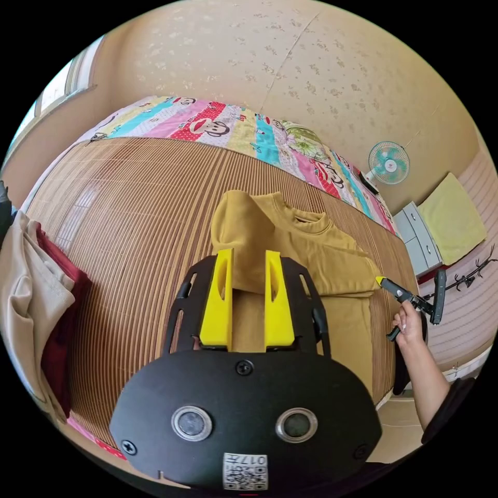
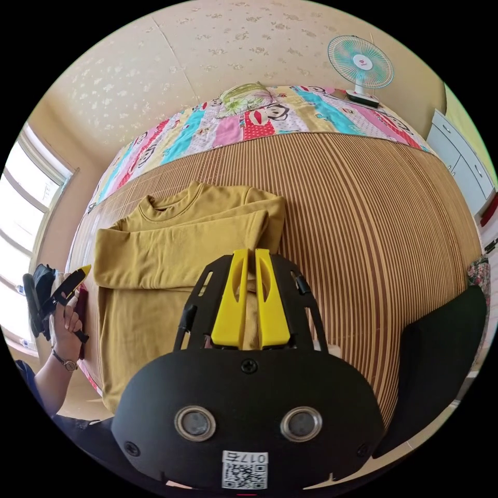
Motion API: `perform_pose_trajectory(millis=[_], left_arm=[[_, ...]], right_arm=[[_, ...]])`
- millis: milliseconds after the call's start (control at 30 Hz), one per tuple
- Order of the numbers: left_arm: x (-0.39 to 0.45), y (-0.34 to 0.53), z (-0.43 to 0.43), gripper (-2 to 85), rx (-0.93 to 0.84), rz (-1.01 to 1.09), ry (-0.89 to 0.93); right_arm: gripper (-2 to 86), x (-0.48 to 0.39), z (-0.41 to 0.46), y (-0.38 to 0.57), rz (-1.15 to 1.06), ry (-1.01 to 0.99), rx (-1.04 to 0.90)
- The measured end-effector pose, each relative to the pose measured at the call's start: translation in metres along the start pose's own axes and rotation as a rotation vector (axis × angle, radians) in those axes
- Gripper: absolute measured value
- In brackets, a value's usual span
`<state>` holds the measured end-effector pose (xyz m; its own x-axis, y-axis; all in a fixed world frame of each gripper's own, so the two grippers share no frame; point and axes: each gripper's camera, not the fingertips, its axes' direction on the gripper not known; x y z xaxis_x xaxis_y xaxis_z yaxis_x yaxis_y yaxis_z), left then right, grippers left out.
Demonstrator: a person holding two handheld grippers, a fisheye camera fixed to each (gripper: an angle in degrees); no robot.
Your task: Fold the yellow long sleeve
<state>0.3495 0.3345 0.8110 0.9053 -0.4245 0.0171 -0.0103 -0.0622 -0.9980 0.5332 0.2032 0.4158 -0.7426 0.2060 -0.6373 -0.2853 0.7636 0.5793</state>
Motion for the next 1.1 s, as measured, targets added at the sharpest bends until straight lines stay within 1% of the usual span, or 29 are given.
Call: perform_pose_trajectory(millis=[67,167,200,233,267,300,333,400,433,533,600,733,867,933,1000,1100], left_arm=[[-0.009,-0.013,0.003,11.2,0.008,0.004,0.000],[-0.029,-0.040,0.032,10.9,-0.105,-0.026,0.027],[-0.036,-0.049,0.046,9.0,-0.167,-0.043,0.023],[-0.043,-0.057,0.050,6.1,-0.182,-0.053,0.053],[-0.047,-0.060,0.047,5.7,-0.158,-0.059,0.084],[-0.054,-0.065,0.034,4.9,-0.082,-0.074,0.132],[-0.059,-0.070,0.028,4.9,-0.057,-0.088,0.115],[-0.067,-0.077,0.033,5.1,-0.097,-0.084,0.075],[-0.076,-0.077,0.039,5.6,-0.121,-0.100,0.083],[-0.094,-0.077,0.036,7.8,-0.099,-0.117,0.160],[-0.100,-0.080,0.024,10.5,-0.098,-0.107,0.150],[-0.119,-0.066,-0.019,11.4,-0.108,-0.084,0.172],[-0.133,-0.034,-0.050,11.6,-0.209,-0.080,0.169],[-0.138,-0.009,-0.069,11.6,-0.301,-0.055,0.146],[-0.142,0.012,-0.081,11.6,-0.375,-0.059,0.179],[-0.145,0.044,-0.104,11.5,-0.473,-0.042,0.195]], right_arm=[[2.9,-0.006,-0.010,-0.003,-0.004,-0.023,0.029],[2.8,-0.007,-0.004,-0.004,0.022,-0.003,-0.003],[2.8,-0.005,-0.001,-0.004,0.040,0.003,-0.019],[2.8,-0.005,0.000,-0.003,0.044,0.002,-0.023],[2.8,-0.005,-0.003,-0.003,0.053,-0.009,-0.020],[2.8,-0.007,-0.010,-0.004,0.053,-0.034,0.002],[2.7,-0.009,-0.014,-0.004,0.049,-0.049,0.016],[2.7,-0.015,-0.018,-0.006,0.041,-0.054,0.026],[2.7,-0.016,-0.015,-0.006,0.041,-0.048,0.012],[2.9,-0.014,0.002,-0.007,0.075,-0.056,-0.063],[3.3,-0.014,-0.012,-0.008,0.093,-0.090,-0.048],[4.3,-0.011,-0.051,0.003,0.085,-0.097,-0.034],[6.0,0.011,-0.084,0.045,0.122,-0.154,-0.131],[6.7,0.018,-0.095,0.070,0.124,-0.147,-0.205],[7.7,0.021,-0.109,0.103,0.107,-0.160,-0.313],[8.5,0.017,-0.130,0.139,0.069,-0.224,-0.412]])
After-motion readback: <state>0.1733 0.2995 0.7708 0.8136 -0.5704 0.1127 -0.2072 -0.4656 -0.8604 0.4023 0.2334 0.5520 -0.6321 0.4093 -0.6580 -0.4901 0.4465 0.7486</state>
